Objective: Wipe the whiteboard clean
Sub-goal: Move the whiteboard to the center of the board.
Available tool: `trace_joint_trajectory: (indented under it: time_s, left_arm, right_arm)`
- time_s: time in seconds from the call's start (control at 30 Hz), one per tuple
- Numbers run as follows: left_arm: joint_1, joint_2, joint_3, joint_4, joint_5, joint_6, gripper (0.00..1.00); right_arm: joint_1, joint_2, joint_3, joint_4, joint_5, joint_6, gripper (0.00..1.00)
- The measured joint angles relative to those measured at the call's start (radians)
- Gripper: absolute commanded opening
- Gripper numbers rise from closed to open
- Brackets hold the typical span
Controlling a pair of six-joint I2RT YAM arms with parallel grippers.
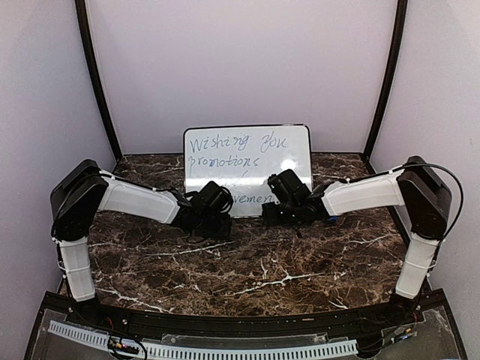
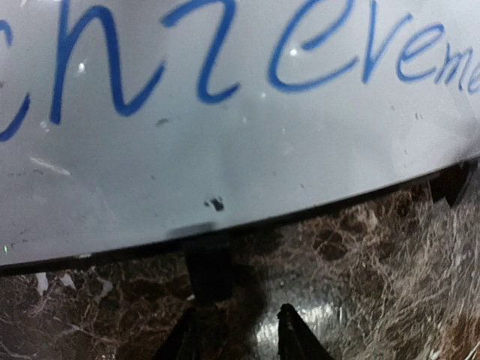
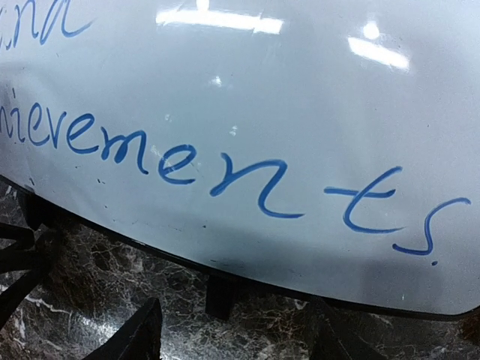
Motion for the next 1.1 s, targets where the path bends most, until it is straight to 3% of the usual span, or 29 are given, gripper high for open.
trace_joint_trajectory:
  time_s: [0.13, 0.2, 0.3, 0.37, 0.5, 0.7, 1.0, 1.1]
  left_arm:
    - [-0.006, -0.058, -0.045, -0.011, 0.016, -0.008, 0.55]
    - [-0.005, -0.089, -0.06, -0.018, 0.014, -0.009, 0.62]
    - [-0.005, -0.153, -0.079, -0.04, -0.011, -0.005, 0.82]
    - [-0.004, -0.206, -0.083, -0.063, -0.041, 0.005, 0.85]
    - [0.041, -0.321, -0.083, -0.101, -0.073, 0.034, 0.86]
    - [0.244, -0.455, -0.08, -0.141, -0.113, 0.109, 0.87]
    - [0.396, -0.489, -0.068, -0.152, -0.13, 0.182, 0.87]
    - [0.44, -0.489, -0.068, -0.148, -0.118, 0.196, 0.87]
  right_arm:
    - [0.017, -0.012, -0.019, 0.0, 0.03, 0.016, 0.6]
    - [0.024, -0.014, -0.023, 0.0, 0.044, 0.025, 0.6]
    - [0.036, -0.014, -0.024, 0.0, 0.061, 0.035, 0.58]
    - [0.045, -0.012, -0.022, 0.0, 0.072, 0.04, 0.55]
    - [0.058, 0.018, -0.002, -0.002, 0.099, 0.051, 0.53]
    - [0.06, 0.068, 0.025, -0.001, 0.126, 0.053, 0.5]
    - [0.06, 0.117, 0.042, 0.001, 0.139, 0.048, 0.35]
    - [0.06, 0.117, 0.042, 0.008, 0.141, 0.049, 0.21]
